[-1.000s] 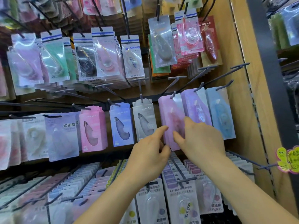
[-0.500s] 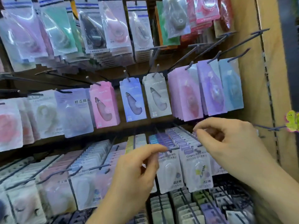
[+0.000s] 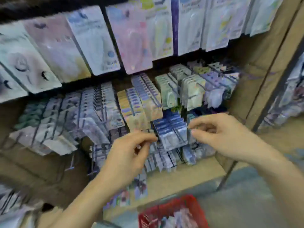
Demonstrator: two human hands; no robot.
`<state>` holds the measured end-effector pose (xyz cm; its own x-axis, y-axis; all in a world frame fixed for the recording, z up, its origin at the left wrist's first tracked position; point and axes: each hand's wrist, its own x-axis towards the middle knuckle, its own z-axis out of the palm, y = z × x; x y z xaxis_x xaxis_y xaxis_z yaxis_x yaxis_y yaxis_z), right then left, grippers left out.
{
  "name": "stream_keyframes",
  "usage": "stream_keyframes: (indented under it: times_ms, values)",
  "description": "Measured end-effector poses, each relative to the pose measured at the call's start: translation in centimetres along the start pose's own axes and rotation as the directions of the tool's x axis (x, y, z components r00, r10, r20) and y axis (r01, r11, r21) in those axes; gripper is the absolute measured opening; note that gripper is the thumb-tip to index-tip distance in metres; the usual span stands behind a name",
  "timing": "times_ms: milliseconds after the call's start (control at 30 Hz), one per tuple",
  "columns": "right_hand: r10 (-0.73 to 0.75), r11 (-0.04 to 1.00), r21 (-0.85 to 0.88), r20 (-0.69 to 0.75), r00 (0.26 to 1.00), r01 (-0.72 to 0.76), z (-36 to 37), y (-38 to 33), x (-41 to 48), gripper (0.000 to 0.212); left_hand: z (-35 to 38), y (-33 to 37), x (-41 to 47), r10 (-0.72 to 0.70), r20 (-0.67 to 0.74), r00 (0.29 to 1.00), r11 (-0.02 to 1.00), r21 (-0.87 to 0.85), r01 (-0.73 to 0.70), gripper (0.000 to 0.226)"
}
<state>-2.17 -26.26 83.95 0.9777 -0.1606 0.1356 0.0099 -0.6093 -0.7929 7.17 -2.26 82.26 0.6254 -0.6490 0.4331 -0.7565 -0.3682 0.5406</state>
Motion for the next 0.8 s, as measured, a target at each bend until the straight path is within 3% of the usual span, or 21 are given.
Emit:
stream_keyframes:
  times_ms: [167,300,400,500,667,800]
  values:
    - [0.307,0.949,0.031,0.137,0.942,-0.314,9.2,8.3,-4.0,0.022,5.0,-5.5,-8.3,-0.287,0.237,0.928,0.956,0.011,0.293,0.021]
    - [0.465,0.870,0.084,0.185,0.866,-0.485,15.9,15.8,-7.3,0.035,10.4,-10.0,-14.7,-0.489,0.331,0.807,0.866,0.070,0.495,0.022]
    - [0.544,0.819,0.093,0.186,0.818,-0.566,21.7,22.6,-9.5,0.027,16.6,-13.7,-19.9,-0.633,0.396,0.665,0.752,0.109,0.650,0.028]
    - [0.627,0.755,0.081,0.198,0.753,-0.650,28.7,30.2,-12.0,0.039,24.3,-17.3,-25.1,-0.701,0.435,0.565,0.665,0.113,0.738,0.031]
    - [0.708,0.672,0.021,0.275,0.650,-0.741,39.9,43.3,-17.0,0.034,38.0,-24.3,-33.9,-0.765,0.512,0.392,0.536,0.167,0.828,0.025]
    - [0.727,0.658,-0.032,0.284,0.625,-0.752,47.4,53.4,-20.0,0.039,47.2,-31.3,-39.8,-0.780,0.530,0.333,0.512,0.236,0.826,0.027]
